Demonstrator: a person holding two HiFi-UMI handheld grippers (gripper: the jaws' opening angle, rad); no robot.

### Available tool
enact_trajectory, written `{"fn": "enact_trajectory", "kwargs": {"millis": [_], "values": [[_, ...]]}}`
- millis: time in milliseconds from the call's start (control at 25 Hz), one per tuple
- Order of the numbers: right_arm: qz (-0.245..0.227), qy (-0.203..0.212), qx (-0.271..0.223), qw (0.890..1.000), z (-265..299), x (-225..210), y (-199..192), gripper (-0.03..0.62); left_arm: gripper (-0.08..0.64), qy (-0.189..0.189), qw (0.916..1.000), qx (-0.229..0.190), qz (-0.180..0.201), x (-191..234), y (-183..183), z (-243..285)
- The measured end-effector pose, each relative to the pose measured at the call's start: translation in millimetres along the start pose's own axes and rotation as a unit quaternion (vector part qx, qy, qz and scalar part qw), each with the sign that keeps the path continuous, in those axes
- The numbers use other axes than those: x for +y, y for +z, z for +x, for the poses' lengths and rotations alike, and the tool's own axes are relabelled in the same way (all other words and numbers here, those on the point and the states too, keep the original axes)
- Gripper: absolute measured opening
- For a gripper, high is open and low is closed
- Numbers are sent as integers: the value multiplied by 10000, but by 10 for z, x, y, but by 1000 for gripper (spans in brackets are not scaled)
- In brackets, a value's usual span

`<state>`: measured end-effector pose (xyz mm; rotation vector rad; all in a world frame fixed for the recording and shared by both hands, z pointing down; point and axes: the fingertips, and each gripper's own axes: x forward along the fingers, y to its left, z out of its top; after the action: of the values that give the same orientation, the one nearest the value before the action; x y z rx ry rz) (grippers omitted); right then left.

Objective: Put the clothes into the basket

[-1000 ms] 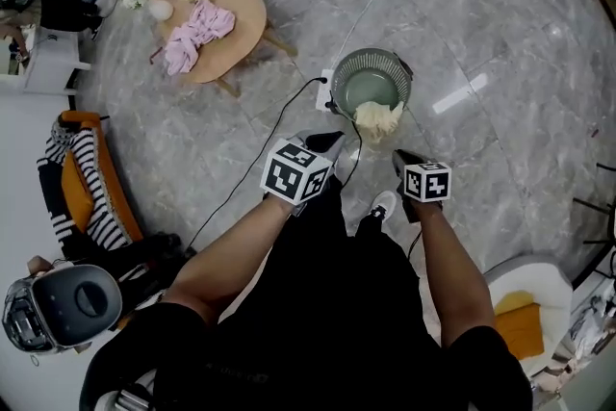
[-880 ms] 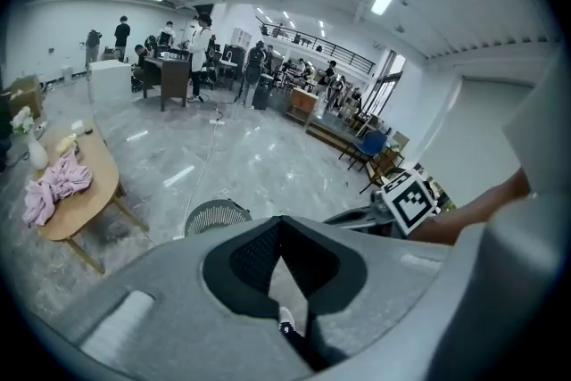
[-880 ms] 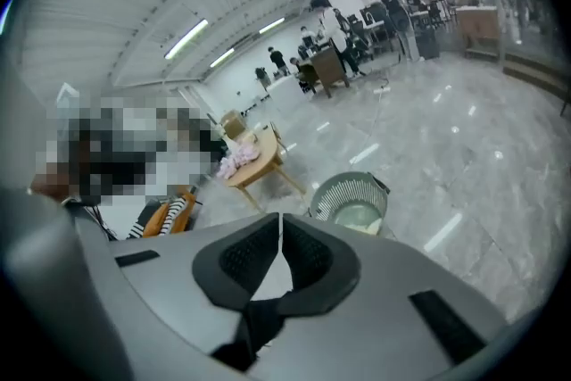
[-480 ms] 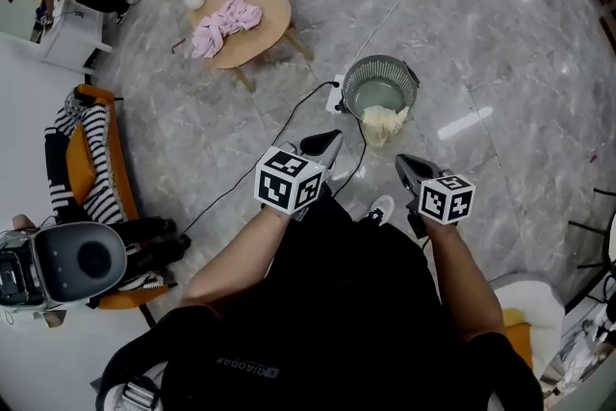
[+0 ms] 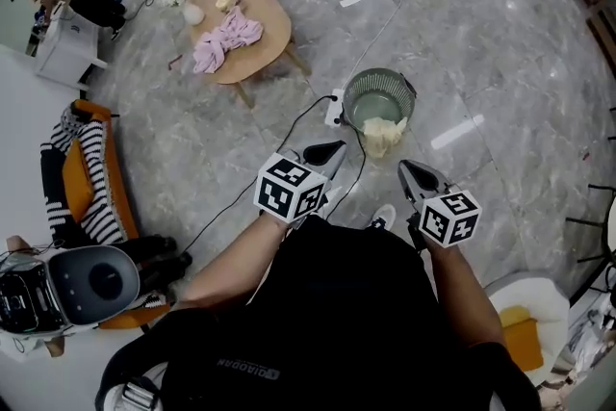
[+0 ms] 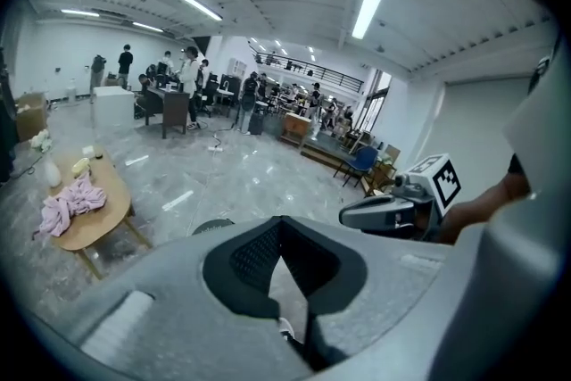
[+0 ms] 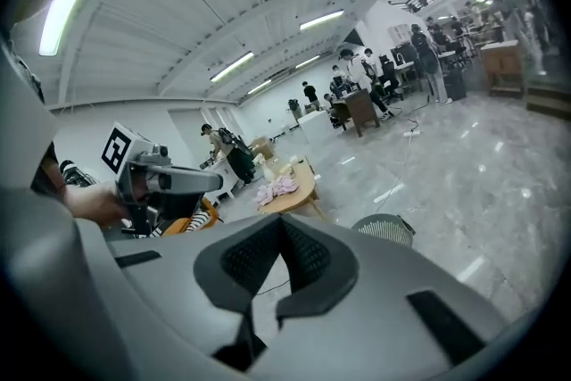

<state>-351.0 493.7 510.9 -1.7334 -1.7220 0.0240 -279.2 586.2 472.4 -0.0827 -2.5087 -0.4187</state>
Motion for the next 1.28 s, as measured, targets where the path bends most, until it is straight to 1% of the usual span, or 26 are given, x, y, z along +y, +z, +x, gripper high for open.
{"fn": "enact_trajectory", "kwargs": {"millis": [120,320,600,760,1040,1280], "values": [[145,-150,-180,9996,85,140,100,15,0,-295,9994,108,166,-4,-64,-70],[183,-436,-450,9979,196,368,235,15,0,-605,9976,213,278,114,-163,-161],[211,-884,-631,9939,184,627,119,15,0,-897,9947,221,457,255,-235,-282],[321,-1094,-687,9911,165,726,37,15,0,-1092,9921,235,571,261,-260,-344],[660,-1259,-727,9872,182,859,-159,15,0,-1264,9892,206,714,323,-274,-463],[656,-1339,-760,9859,193,990,-224,14,0,-1304,9885,187,738,375,-312,-556]]}}
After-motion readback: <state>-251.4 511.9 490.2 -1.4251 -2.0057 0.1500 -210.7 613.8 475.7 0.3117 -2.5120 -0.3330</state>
